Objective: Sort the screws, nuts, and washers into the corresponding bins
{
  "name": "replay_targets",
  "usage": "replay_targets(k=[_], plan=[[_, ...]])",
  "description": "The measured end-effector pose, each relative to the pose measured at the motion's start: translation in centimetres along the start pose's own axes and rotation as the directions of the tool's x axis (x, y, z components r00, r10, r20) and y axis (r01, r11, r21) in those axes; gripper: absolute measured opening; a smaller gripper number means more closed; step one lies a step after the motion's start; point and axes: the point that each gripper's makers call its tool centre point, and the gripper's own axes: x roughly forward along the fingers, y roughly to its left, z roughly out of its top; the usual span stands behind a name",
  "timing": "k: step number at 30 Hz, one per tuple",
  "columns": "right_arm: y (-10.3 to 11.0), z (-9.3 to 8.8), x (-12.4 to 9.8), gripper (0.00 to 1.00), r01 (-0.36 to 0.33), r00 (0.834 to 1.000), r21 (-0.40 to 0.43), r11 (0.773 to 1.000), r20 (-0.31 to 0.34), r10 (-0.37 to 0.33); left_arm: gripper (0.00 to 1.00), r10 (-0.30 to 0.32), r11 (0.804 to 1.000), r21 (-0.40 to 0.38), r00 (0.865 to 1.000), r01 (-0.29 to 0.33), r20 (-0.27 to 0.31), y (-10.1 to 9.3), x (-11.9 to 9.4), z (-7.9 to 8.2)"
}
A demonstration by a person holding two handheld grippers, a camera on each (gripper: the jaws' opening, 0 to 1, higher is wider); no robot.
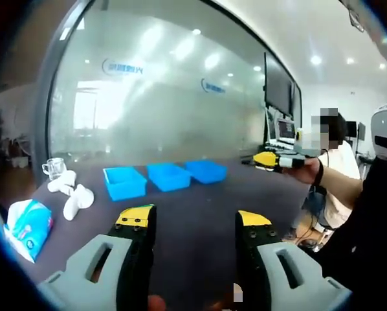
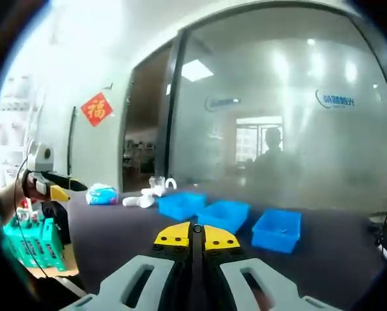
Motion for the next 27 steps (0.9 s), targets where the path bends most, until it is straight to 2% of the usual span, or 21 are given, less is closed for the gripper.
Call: replay_targets(k=[5, 9, 15, 16, 18, 21, 27], plan=[[-0.8, 0.3, 2.7, 0.02, -0.022, 1.0, 0.031, 0.999, -0.001, 0.022, 0.48, -0.004, 1.0, 0.003, 1.0, 0.004, 0.001, -0.1, 0.0, 0.0], [-1.4, 0.9, 4.9, 0.02, -0.017, 1.0, 0.016, 1.0, -0.002, 0.017, 0.48, -0.003, 1.0, 0.002, 1.0, 0.003, 0.0, 0.0, -0.1, -0.1], [-2.3, 2.4, 9.8, 0.02, -0.017, 1.0, 0.016, 1.0, -0.006, 0.017, 0.48, 0.013, 1.0, -0.006, 1.0, -0.013, 0.01, 0.5, -0.5, 0.0], [-2.4, 2.6, 10.6, 0.03, -0.019, 1.0, 0.009, 1.0, -0.006, 0.019, 0.48, 0.013, 1.0, -0.006, 1.0, -0.013, 0.009, 0.5, -0.5, -0.1], [-3.4, 2.6, 12.6, 0.03, -0.011, 0.999, -0.054, 0.998, -0.042, 0.008, 0.48, 0.02, 1.0, -0.004, 1.0, -0.02, 0.004, 0.7, -0.6, -0.2], [-3.6, 3.3, 15.0, 0.03, -0.014, 0.999, -0.047, 0.999, -0.041, 0.012, 0.48, 0.028, 1.0, 0.0, 1.0, -0.028, 0.002, 0.9, -0.7, -0.3], [-4.2, 3.2, 19.4, 0.03, 0.005, 0.997, -0.066, 0.998, -0.073, -0.01, 0.48, 0.038, 0.999, -0.009, 0.999, -0.038, 0.009, 1.2, -1.0, -0.3]])
